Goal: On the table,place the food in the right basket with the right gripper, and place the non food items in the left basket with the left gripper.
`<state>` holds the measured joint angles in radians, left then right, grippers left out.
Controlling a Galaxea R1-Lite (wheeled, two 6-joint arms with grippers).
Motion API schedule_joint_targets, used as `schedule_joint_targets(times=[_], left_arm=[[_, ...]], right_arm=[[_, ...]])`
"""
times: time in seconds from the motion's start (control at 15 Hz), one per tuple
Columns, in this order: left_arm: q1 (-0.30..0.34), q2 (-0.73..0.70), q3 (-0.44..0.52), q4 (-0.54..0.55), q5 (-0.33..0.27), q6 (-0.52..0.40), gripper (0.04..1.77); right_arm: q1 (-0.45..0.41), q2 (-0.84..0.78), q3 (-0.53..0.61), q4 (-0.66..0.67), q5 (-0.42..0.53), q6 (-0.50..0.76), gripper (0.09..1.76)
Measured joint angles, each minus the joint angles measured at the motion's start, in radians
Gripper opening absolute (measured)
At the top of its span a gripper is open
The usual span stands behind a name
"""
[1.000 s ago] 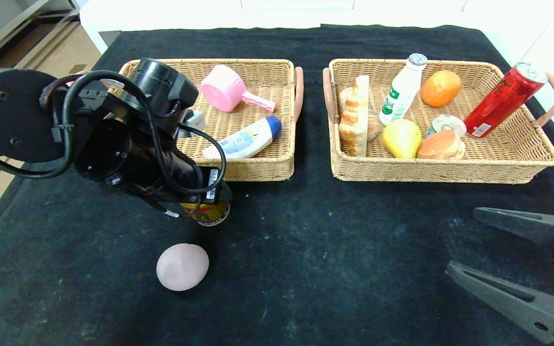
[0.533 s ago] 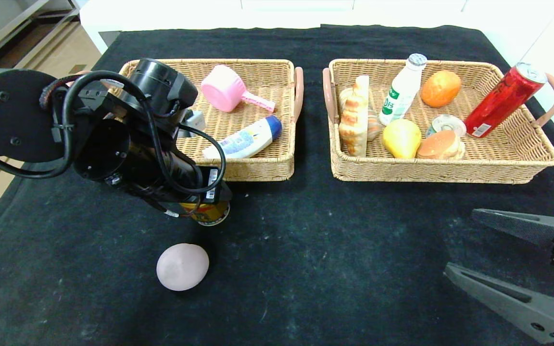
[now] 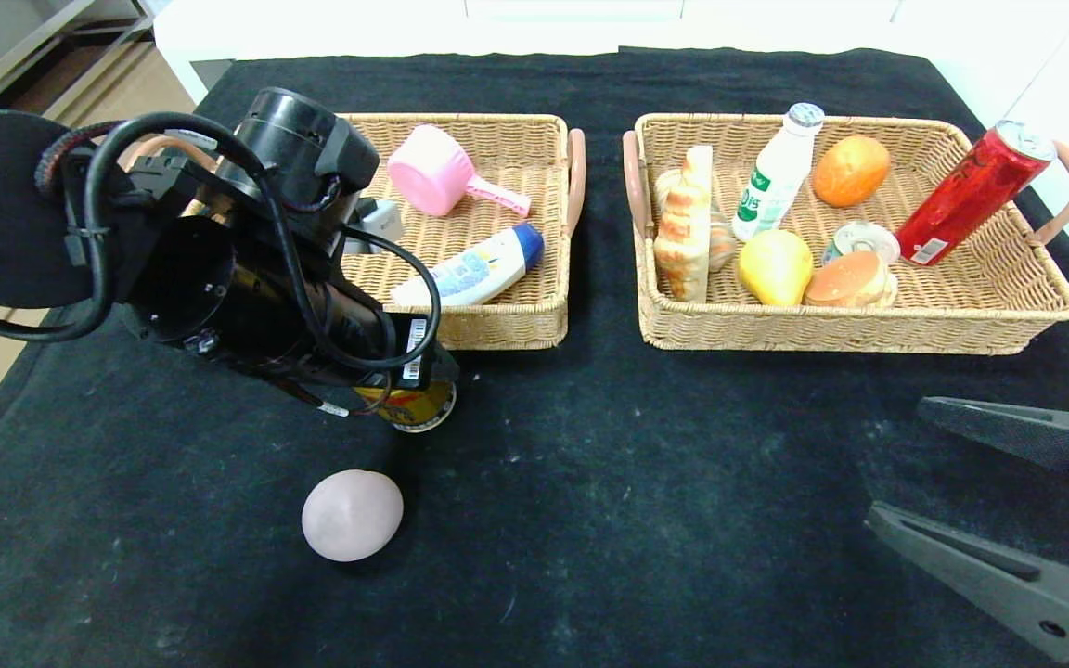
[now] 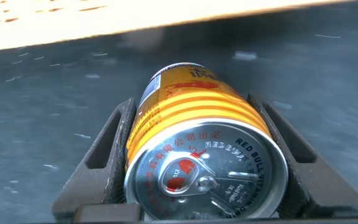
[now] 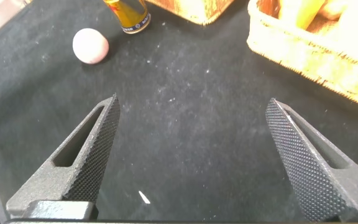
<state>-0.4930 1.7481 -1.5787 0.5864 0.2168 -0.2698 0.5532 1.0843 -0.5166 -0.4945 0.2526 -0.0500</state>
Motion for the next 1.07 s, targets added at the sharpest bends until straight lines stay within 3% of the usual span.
schedule_joint_targets(times=[0.2, 0.53, 0.87, 1.07], left_arm=[[-0.094, -0.008, -0.030, 0.001, 0.008, 0.000, 1.21], [-0.266, 0.044, -0.156, 0.021, 0.019, 0.016, 1.21], [-0.365, 0.171, -0.329, 0.027, 0.027, 0.078, 1.21], [-0.415, 0.237, -0.368, 0.012, 0.042, 0.126, 1.21]], right_arm=[[-0.011, -0.003, -0.012, 0.005, -0.001, 0.001, 1.71], [-0.040, -0.007, -0.034, 0.022, 0.000, 0.001, 1.71], [-0.058, -0.085, -0.129, 0.284, 0.004, 0.002, 1.71], [-0.060, -0.132, -0.157, 0.301, 0.003, 0.003, 1.71]])
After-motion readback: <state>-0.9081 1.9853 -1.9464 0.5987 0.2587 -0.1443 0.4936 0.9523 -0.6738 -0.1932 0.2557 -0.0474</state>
